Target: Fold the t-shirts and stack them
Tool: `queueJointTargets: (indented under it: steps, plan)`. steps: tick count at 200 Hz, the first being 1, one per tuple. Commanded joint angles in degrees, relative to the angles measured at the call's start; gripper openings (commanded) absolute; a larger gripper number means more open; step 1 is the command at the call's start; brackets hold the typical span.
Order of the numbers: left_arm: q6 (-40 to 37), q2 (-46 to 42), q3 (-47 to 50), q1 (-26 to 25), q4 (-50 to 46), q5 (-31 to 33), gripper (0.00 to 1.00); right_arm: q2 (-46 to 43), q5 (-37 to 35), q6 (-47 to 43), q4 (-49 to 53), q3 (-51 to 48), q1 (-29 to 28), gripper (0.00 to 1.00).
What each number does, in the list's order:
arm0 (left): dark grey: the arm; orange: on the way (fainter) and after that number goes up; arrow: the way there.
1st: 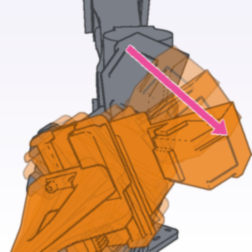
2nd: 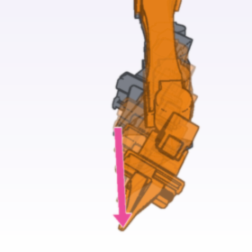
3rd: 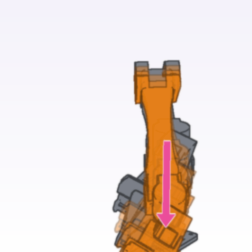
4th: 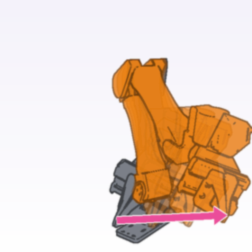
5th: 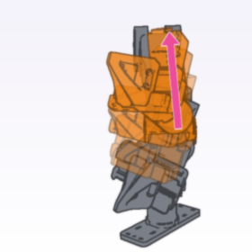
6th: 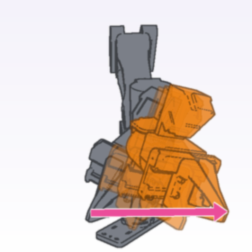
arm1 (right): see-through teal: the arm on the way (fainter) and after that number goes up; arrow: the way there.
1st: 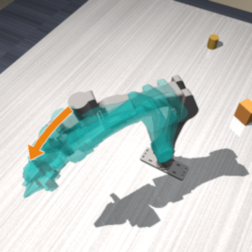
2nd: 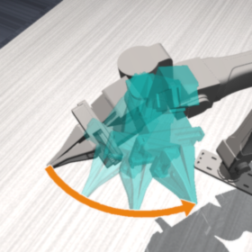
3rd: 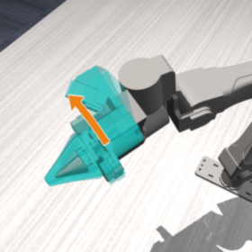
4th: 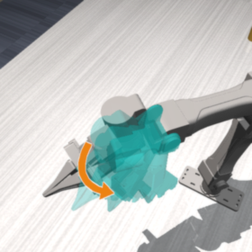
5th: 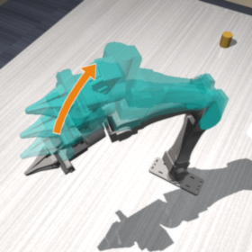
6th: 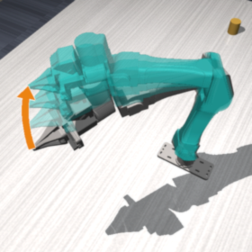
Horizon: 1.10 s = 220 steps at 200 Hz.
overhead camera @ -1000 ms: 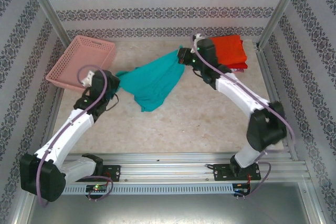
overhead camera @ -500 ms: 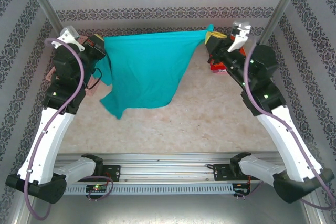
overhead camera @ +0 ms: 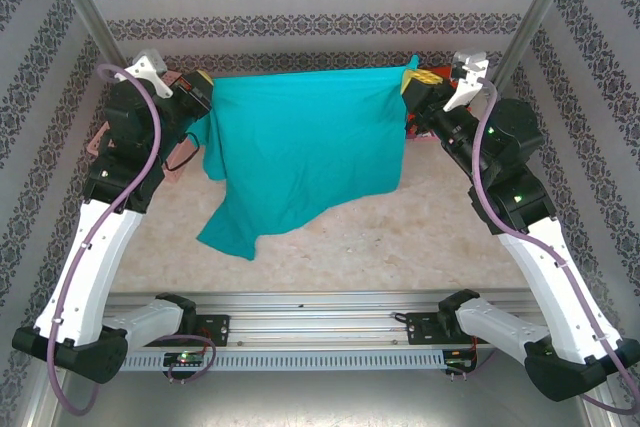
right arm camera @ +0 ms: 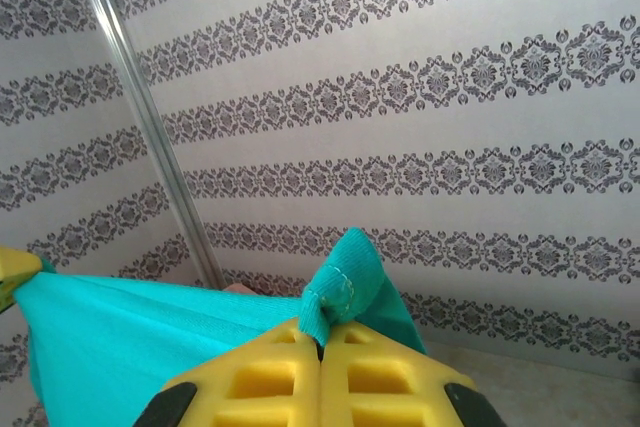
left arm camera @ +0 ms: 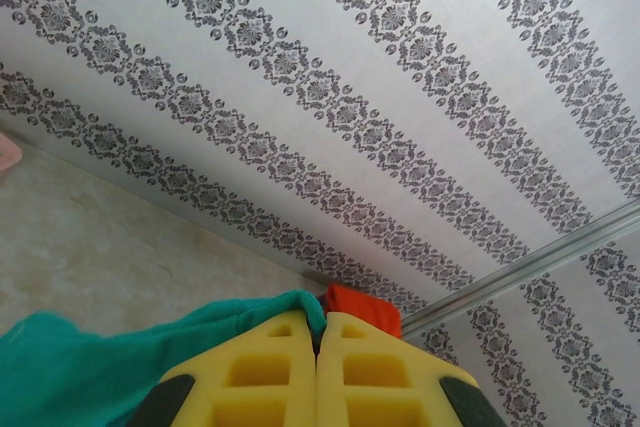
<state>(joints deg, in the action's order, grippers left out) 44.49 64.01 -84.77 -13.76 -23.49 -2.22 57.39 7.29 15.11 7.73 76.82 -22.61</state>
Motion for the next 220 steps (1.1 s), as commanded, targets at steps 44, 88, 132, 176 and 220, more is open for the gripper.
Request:
queueJointTargets:
  steps: [44,88,132,176,220]
  plan:
    - [-5.20,9.13,-8.47,1.58,2.30,4.62,0.00,9.41,0.42,-0.37,-4.16,9.32,7.91,0.00]
    - [-7.18,22.58,-21.25,2.63,2.18,4.69,0.00,21.04,6.09,3.84,-7.76,17.85,12.82,0.00]
    - [-9.68,36.18,-44.39,4.30,-3.56,3.11,0.00,30.13,9.79,5.18,-6.89,31.77,14.93,0.00]
    - [-12.22,45.37,-68.29,4.53,-13.64,1.81,0.00,33.43,12.52,6.11,-4.81,40.52,15.85,0.00]
    - [-8.90,26.57,-29.90,3.88,-8.21,-2.41,0.00,19.71,13.28,6.40,-8.43,10.98,15.36,0.00]
